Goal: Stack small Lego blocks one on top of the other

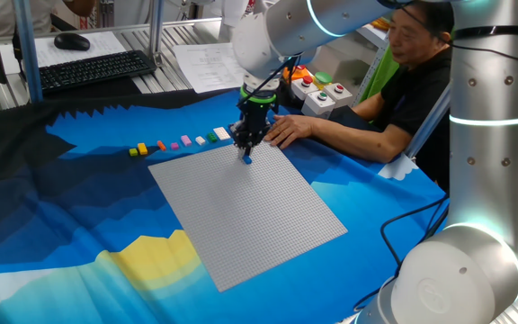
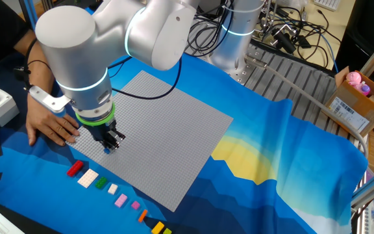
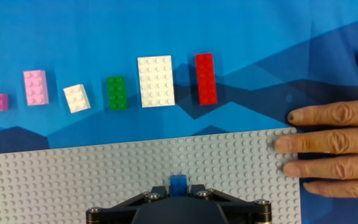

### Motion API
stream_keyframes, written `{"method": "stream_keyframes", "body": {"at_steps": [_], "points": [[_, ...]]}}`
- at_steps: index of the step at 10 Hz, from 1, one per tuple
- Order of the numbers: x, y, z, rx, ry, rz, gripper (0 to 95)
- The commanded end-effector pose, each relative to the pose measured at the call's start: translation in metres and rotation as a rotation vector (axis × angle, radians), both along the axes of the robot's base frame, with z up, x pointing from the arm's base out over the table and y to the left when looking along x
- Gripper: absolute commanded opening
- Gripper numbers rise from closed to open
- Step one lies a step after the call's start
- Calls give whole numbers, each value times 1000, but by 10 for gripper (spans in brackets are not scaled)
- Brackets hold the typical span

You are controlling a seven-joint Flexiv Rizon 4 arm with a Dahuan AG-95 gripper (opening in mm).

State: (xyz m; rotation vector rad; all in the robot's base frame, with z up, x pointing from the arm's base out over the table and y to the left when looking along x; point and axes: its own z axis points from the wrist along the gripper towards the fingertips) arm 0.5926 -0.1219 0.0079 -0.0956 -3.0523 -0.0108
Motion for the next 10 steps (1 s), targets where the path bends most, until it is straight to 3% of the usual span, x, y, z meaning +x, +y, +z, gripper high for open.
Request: {"method": "stream_keyframes", "body": {"at_steps": [1,10], "points": [[0,0,2,-5,7,1,0],[1,-2,0,-1,0,-13,0]]}}
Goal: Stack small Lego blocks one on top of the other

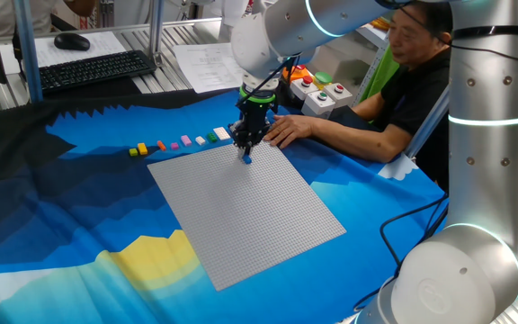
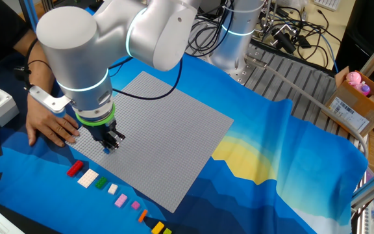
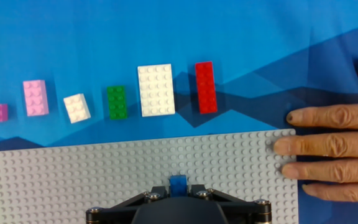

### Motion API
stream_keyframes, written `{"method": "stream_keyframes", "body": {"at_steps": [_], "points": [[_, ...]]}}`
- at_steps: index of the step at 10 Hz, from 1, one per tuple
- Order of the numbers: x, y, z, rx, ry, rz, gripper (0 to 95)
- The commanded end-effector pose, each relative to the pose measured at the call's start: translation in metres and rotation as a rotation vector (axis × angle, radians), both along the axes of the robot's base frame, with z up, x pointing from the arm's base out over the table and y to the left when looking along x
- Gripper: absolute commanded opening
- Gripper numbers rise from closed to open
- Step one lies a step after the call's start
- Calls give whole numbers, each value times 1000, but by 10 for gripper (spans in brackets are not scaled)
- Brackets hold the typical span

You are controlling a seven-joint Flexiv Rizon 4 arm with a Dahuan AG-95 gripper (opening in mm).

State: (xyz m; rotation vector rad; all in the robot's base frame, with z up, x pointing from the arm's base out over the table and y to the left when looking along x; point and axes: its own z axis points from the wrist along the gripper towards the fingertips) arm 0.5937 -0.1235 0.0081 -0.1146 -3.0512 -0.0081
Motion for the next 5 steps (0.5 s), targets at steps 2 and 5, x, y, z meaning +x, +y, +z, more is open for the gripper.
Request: {"method": "stream_keyframes", "body": {"at_steps": [2,5], "points": [[0,0,-1,3,3,1,0],[-4,0,-2,4,5,0,0]]}}
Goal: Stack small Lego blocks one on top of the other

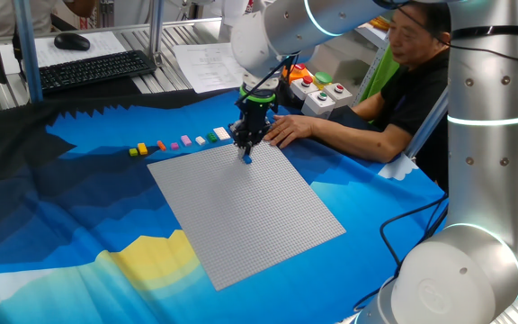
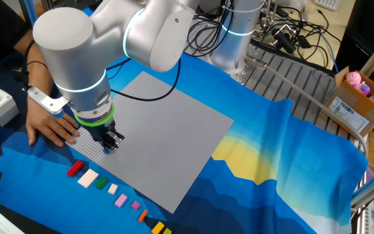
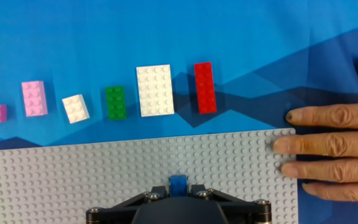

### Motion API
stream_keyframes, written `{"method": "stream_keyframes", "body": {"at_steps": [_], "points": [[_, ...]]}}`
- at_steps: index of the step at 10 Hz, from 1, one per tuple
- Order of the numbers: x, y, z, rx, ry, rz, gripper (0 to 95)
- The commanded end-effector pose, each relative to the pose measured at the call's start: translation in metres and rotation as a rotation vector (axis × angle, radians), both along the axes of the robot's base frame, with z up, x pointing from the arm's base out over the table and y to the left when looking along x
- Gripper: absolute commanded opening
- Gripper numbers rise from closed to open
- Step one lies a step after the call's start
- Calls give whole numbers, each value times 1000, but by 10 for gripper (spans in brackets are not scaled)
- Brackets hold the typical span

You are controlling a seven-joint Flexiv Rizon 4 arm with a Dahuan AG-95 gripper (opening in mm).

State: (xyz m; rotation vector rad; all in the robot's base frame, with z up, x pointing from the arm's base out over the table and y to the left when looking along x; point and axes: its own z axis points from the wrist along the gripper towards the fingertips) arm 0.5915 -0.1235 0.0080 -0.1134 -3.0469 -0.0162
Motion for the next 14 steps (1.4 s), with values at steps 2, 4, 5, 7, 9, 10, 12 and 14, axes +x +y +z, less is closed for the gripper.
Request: {"method": "stream_keyframes", "body": {"at_steps": [2,4,5,7,9,10,12,14], "points": [[-3,0,-3,-1,0,-3,0],[-2,-1,-9,7,-4,-8,0],[-2,-1,-12,7,-9,-9,0],[-2,-1,-13,6,-10,-13,0],[-2,-1,-13,9,-12,-12,0],[-2,-1,-14,7,-14,-8,0],[-2,0,-15,7,-14,-5,0],[-2,0,-15,4,-15,-7,190]]}}
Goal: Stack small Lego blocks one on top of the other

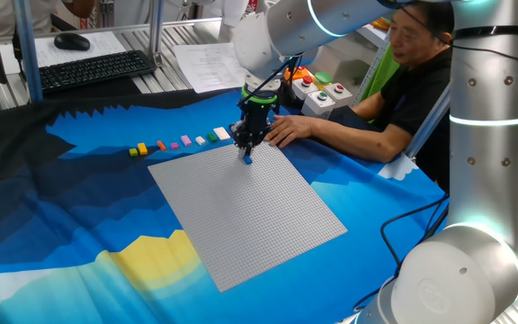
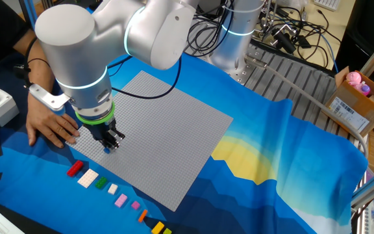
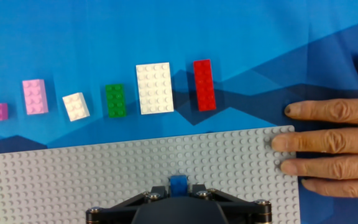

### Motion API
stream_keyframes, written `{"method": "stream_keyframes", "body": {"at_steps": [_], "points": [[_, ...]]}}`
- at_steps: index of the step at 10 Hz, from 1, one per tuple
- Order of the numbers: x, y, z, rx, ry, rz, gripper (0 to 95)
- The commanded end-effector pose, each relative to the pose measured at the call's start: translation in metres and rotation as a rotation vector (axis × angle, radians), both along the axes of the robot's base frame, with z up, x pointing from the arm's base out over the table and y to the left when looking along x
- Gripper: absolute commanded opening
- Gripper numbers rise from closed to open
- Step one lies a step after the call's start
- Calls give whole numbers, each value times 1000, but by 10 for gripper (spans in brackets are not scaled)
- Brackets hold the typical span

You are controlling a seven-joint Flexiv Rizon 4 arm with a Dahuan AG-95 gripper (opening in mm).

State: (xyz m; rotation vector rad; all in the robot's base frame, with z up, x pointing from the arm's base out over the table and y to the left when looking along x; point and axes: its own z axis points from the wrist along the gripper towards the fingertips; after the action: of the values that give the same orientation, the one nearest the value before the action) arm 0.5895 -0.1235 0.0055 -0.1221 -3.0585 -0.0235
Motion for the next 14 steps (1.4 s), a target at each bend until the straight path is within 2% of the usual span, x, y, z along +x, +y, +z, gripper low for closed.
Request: {"method": "stream_keyframes", "body": {"at_steps": [1,3,4,7,8,10,11,14], "points": [[0,0,-16,0,-8,0,380],[0,1,-14,-6,-11,-5,380],[0,1,-9,1,-7,-21,380],[-3,3,5,-7,12,-20,380],[-4,3,7,-8,14,-20,190],[-4,3,10,-11,14,-19,190],[-4,2,12,-11,19,-21,0],[-5,1,16,-18,28,-21,0]]}}
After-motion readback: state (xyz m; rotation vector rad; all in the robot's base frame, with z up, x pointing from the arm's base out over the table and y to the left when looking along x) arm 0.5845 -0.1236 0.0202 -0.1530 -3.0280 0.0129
